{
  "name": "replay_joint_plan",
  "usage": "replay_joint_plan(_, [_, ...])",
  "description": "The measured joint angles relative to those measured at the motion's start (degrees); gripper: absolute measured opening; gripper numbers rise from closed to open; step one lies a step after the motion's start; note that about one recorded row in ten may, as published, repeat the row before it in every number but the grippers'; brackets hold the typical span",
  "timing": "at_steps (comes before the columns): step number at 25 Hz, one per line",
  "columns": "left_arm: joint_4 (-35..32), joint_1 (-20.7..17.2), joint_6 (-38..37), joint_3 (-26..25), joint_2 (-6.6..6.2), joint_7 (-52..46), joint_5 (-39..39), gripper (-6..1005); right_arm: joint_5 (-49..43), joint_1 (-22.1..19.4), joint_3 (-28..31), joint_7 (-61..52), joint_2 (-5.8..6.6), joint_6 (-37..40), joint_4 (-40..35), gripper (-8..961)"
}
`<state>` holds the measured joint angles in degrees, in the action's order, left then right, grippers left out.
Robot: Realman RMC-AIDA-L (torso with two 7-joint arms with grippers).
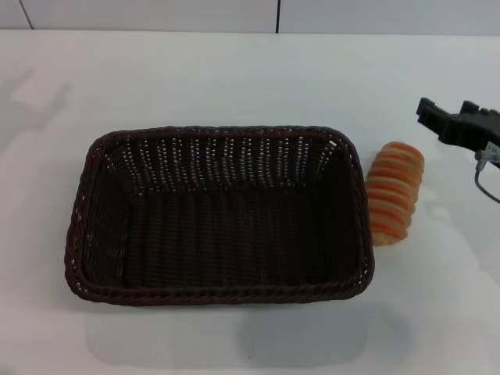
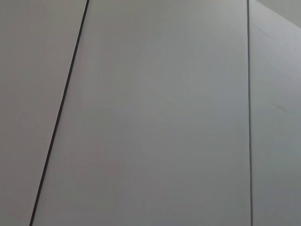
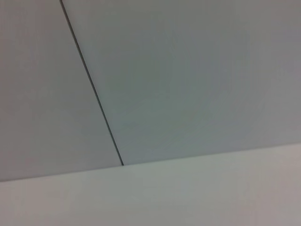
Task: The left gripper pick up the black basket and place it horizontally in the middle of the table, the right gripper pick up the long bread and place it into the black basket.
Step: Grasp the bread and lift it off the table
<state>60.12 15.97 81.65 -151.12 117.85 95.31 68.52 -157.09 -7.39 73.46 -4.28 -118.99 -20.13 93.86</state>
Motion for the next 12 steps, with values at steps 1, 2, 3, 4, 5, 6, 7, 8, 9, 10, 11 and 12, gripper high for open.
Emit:
replay_joint_plan(1, [0.0, 0.0, 0.0, 0.0, 0.0, 0.0, 0.0, 810, 0.01, 0.24, 0.06, -0.48, 0.01, -0.67, -0.04, 669])
replay_joint_plan(2, [0.1, -0.03, 0.04, -0.04, 0.01, 0.02, -0.02, 810, 0.08, 0.88, 0.34, -1.25, 0.06, -2.48, -0.22, 669])
replay_joint_plan(3, [0.1, -0.03, 0.04, -0.04, 0.01, 0.02, -0.02, 810, 0.08, 0.88, 0.34, -1.25, 0.06, -2.48, -0.22, 669])
replay_joint_plan(4, [0.12, -0.03, 0.03, -0.05, 0.01, 0.03, -0.03, 810, 0.18, 1.37, 0.62, -1.45, 0.1, -3.61, -0.43, 669])
replay_joint_plan(5, [0.12, -0.04, 0.03, -0.05, 0.01, 0.03, -0.03, 810, 0.28, 1.72, 0.78, -1.48, 0.1, -4.37, -0.59, 669])
replay_joint_plan(6, [0.12, -0.04, 0.03, -0.05, 0.01, 0.03, -0.04, 810, 0.46, 2.15, 1.02, -1.51, 0.1, -5.29, -0.88, 669])
replay_joint_plan(7, [0.12, -0.06, 0.02, -0.05, -0.01, 0.04, -0.05, 810, 0.73, 2.99, 1.43, -1.53, 0.1, -6.54, -1.62, 669])
replay_joint_plan(8, [0.12, -0.06, 0.02, -0.05, -0.01, 0.04, -0.05, 810, 0.73, 2.99, 1.43, -1.53, 0.1, -6.54, -1.62, 669])
replay_joint_plan(9, [0.14, -0.06, 0.02, -0.05, -0.02, 0.05, -0.05, 810, 0.79, 3.27, 1.54, -1.53, 0.08, -6.81, -1.91, 669])
replay_joint_plan(10, [0.17, -0.07, 0.02, -0.05, -0.03, 0.05, -0.05, 810, 1.19, 3.98, 1.68, -1.53, 0.09, -7.2, -2.93, 669])
replay_joint_plan(11, [0.19, -0.07, 0.01, -0.05, -0.04, 0.05, -0.05, 810, 1.19, 3.98, 1.68, -1.53, 0.09, -7.2, -2.93, 669])
replay_joint_plan(12, [0.21, -0.07, 0.01, -0.05, -0.04, 0.06, -0.05, 810, 2.11, 4.75, 1.83, -1.36, 0.17, -7.63, -4.07, 669])
